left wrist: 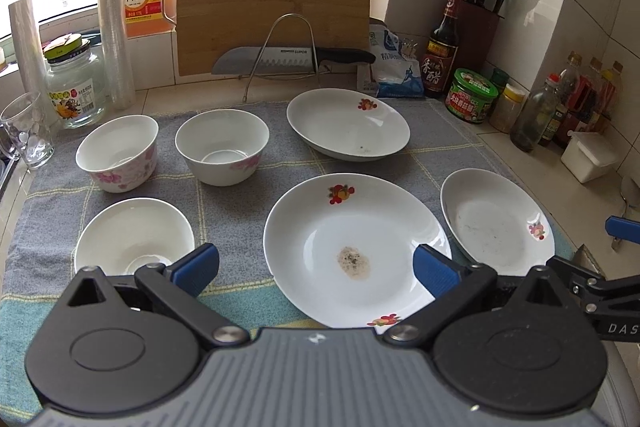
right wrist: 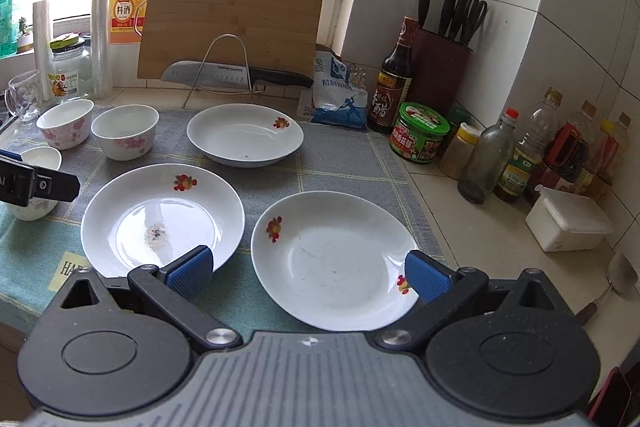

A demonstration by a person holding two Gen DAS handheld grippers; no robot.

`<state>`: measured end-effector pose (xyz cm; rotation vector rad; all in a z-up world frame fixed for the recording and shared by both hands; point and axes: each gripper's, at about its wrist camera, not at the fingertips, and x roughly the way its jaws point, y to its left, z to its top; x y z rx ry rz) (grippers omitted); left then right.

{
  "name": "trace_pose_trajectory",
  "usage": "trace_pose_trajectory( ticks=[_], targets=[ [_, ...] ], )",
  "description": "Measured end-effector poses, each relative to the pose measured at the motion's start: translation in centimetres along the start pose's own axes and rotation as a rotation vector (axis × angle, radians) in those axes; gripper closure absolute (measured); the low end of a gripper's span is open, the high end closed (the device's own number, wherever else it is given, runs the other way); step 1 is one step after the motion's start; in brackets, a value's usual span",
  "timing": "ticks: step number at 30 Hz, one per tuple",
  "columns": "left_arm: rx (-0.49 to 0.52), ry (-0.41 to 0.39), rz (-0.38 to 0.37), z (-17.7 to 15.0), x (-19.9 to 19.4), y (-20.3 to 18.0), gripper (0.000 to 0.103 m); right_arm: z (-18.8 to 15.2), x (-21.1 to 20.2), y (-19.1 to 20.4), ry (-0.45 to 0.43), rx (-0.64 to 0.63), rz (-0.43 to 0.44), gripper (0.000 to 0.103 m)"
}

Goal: Organize plates and bowls
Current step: 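Move the left tool toward the stained white flower-print plate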

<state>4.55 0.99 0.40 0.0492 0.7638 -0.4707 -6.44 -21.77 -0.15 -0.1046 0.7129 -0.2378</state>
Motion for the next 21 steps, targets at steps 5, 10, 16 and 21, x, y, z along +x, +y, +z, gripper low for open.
trace_pose_trajectory(
  ticks=[5,10,16,21],
  targets=[
    [0.013,0.019,-0.058,0.9,1.6,-1.5,0.001,-2.1,2.1,-2.3,0.048,0.01,0.029,0.0],
    [0.041,0.031,-0.083,1.9,3.5,-3.7,0.001,-3.7,4.8,-4.0,0.112,0.028,0.092,0.0],
    [0.107,0.085,-0.08,2.9,6.8,-7.0,0.001,-4.8,8.1,-5.9,0.164,0.03,0.132,0.0],
    [0.188,0.116,-0.096,3.6,9.1,-9.6,0.001,-5.1,10.2,-7.2,0.176,0.001,0.177,0.0]
  ],
)
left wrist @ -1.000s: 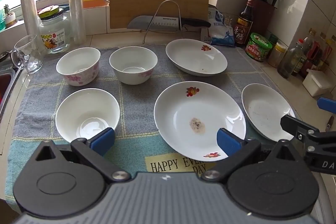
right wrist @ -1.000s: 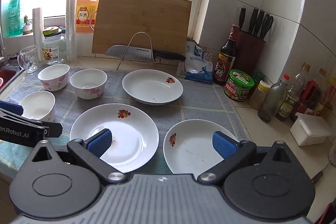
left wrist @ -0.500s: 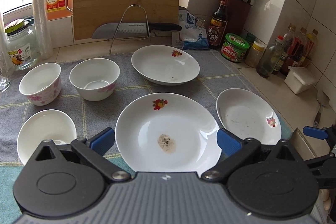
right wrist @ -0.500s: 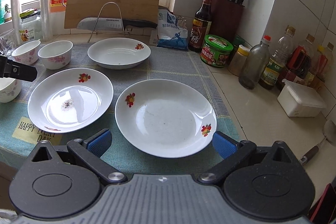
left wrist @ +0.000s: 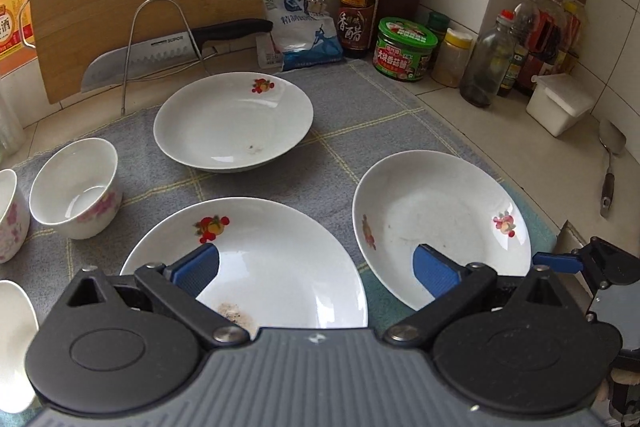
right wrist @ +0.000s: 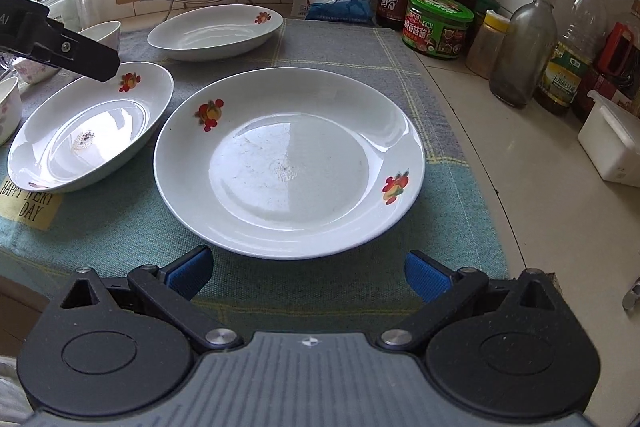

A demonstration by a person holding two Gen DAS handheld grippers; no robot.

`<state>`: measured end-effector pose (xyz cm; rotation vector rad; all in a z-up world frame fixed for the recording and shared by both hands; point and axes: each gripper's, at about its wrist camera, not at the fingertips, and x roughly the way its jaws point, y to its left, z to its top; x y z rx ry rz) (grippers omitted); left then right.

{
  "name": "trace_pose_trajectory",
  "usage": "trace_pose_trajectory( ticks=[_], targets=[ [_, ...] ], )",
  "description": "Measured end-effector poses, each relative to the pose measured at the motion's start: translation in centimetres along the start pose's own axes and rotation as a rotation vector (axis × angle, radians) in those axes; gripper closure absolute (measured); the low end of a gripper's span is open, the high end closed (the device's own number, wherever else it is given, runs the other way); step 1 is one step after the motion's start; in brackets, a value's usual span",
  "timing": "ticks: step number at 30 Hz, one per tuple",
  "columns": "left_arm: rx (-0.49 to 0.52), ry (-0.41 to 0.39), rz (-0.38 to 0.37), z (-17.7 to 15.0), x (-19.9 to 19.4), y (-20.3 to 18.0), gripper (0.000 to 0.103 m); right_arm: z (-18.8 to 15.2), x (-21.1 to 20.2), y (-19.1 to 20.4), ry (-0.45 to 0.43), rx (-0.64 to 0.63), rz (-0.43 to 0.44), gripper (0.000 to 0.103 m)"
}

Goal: Organize plates and bowls
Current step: 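Move the left tool toward the stained white flower-print plate, then close the left tool on the rim of the stained plate, then lift the stained plate off the mat with the left tool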

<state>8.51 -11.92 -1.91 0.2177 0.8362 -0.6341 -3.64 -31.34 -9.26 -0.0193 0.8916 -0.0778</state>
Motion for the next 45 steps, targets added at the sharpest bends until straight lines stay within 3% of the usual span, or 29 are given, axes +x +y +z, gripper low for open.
trace_pose_trajectory(
  ticks=[9,18,23,26,30,45],
  targets=[
    [0.118,0.052,-0.058,2.5,3.9,-2.8,0.001,-0.3,1.5,-1.6,-0.028,-0.075,0.106,0.0],
    [0.226,0.113,-0.143,4.3,7.9,-5.2,0.004,-0.6,2.0,-2.7,-0.118,-0.161,0.203,0.0],
    [0.262,0.167,-0.16,5.2,10.3,-5.8,0.019,-0.5,2.3,-3.0,-0.137,-0.194,0.24,0.0],
    [0.265,0.199,-0.189,5.5,11.1,-5.8,0.021,-0.4,2.4,-3.1,-0.144,-0.205,0.253,0.0],
    [0.27,0.244,-0.205,5.9,12.2,-5.7,0.033,-0.2,2.6,-3.4,-0.145,-0.21,0.261,0.0],
    [0.308,0.305,-0.271,6.3,13.6,-5.3,0.034,0.4,2.7,-3.2,-0.118,-0.232,0.266,0.0]
  ],
)
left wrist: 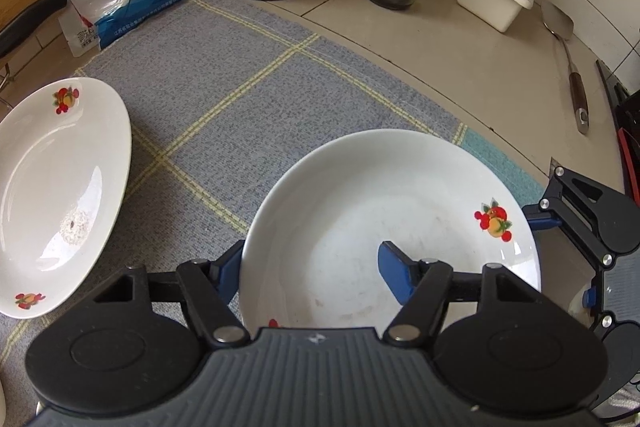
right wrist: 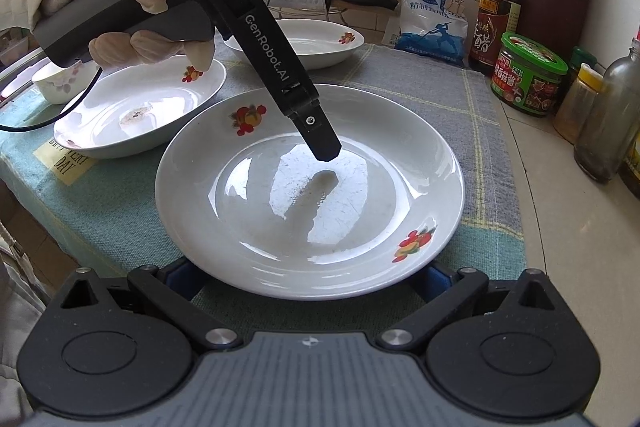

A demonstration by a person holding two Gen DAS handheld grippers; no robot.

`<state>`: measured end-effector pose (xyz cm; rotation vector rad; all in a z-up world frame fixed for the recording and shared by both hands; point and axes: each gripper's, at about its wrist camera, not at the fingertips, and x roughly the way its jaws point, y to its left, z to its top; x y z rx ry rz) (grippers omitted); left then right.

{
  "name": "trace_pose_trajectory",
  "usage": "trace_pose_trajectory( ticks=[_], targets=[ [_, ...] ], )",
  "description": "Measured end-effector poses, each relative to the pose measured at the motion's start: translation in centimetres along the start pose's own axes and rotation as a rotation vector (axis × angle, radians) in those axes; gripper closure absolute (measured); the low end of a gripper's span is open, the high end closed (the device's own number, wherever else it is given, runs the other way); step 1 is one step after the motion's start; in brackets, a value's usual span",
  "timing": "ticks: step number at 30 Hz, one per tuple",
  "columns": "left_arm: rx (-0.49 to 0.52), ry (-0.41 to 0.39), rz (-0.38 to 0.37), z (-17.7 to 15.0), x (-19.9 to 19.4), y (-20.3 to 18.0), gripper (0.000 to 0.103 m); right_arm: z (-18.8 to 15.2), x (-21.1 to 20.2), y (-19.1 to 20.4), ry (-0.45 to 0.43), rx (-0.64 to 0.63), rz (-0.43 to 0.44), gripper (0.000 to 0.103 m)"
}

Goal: Organize plates and bowls
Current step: 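Lift the stained plate off the mat with the left tool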

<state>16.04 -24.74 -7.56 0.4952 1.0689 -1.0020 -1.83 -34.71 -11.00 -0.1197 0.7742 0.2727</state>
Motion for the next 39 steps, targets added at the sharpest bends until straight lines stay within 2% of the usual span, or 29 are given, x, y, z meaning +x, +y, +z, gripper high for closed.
trace_pose_trajectory(
  ticks=[10,20,29,39],
  targets=[
    [0.005,-0.013,-0.022,0.5,-0.3,0.3,0.034,0.7,0.0,-0.3,0.024,0.014,-0.001,0.0],
    [0.003,-0.08,-0.01,3.5,-0.4,0.5,0.034,2.8,0.3,-3.3,0.008,-0.029,-0.03,0.0],
    [-0.007,-0.117,0.004,6.6,1.2,1.1,0.034,4.2,1.9,-6.7,-0.003,-0.044,-0.035,0.0],
    [-0.025,-0.114,-0.006,8.4,3.5,2.1,0.034,4.5,3.6,-8.9,0.013,-0.041,-0.031,0.0]
  ],
)
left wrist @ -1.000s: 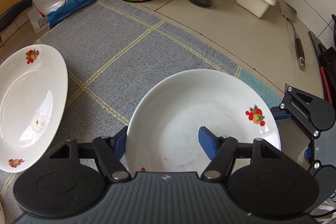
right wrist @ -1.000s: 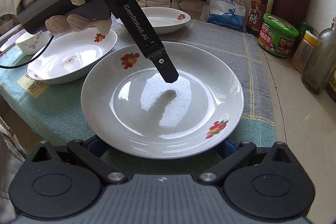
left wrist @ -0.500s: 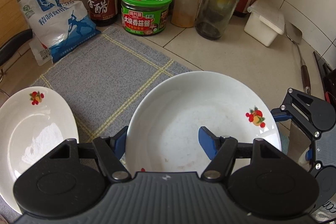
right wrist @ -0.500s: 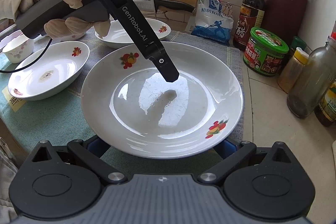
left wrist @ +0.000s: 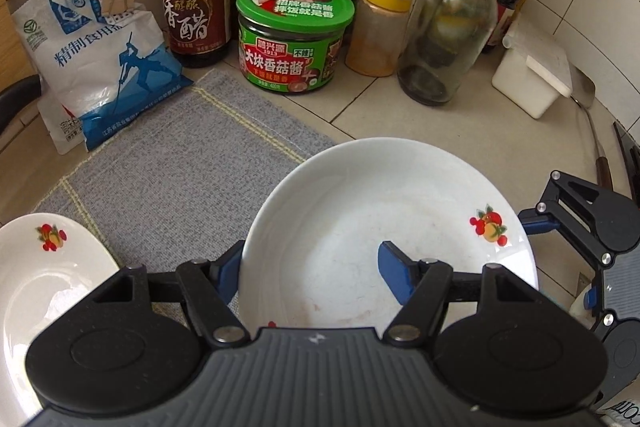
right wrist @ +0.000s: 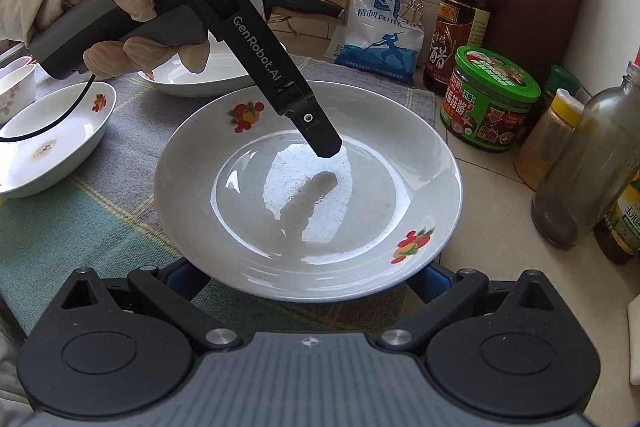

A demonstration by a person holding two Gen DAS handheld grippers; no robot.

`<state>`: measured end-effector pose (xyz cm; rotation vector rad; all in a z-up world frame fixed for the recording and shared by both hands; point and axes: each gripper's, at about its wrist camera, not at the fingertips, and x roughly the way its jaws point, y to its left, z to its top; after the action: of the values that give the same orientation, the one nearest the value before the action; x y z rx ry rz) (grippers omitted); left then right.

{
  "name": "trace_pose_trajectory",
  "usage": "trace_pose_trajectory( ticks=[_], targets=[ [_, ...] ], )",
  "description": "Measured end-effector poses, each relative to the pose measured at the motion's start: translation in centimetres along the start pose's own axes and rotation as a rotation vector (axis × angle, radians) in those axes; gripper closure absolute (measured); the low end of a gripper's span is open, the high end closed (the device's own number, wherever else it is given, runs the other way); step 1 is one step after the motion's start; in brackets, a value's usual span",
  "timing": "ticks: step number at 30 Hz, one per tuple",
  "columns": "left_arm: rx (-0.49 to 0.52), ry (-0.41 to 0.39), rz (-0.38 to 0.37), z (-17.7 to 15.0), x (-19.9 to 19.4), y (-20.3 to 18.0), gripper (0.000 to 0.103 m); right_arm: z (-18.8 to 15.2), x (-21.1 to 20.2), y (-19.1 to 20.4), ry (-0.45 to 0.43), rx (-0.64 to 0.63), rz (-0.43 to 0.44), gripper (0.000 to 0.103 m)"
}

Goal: Organize plates and bowls
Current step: 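Lift the stained plate off the mat with the left tool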

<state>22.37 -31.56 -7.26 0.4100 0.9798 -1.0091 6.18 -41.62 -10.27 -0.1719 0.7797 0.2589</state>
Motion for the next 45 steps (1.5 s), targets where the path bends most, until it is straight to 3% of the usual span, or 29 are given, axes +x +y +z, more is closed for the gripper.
trace_pose_trajectory(
  ticks=[20,25,37,42,45],
  targets=[
    [0.002,-0.01,0.01,0.7,1.8,0.7,0.034,0.1,0.8,-0.7,0.009,0.013,-0.028,0.0],
    [0.015,-0.018,0.028,0.5,1.3,0.5,0.027,0.0,0.6,-0.5,0.007,0.018,-0.038,0.0],
    [-0.039,-0.118,0.149,-1.6,-5.2,-0.2,0.017,-0.5,-1.5,0.4,0.003,0.139,-0.101,0.0],
    [-0.103,-0.181,0.245,-4.6,-9.1,-0.3,0.014,-0.7,-3.0,1.7,-0.017,0.195,-0.109,0.0],
    [-0.143,-0.198,0.262,-6.8,-11.0,0.0,0.014,-0.6,-3.8,3.3,-0.034,0.185,-0.099,0.0]
  ],
)
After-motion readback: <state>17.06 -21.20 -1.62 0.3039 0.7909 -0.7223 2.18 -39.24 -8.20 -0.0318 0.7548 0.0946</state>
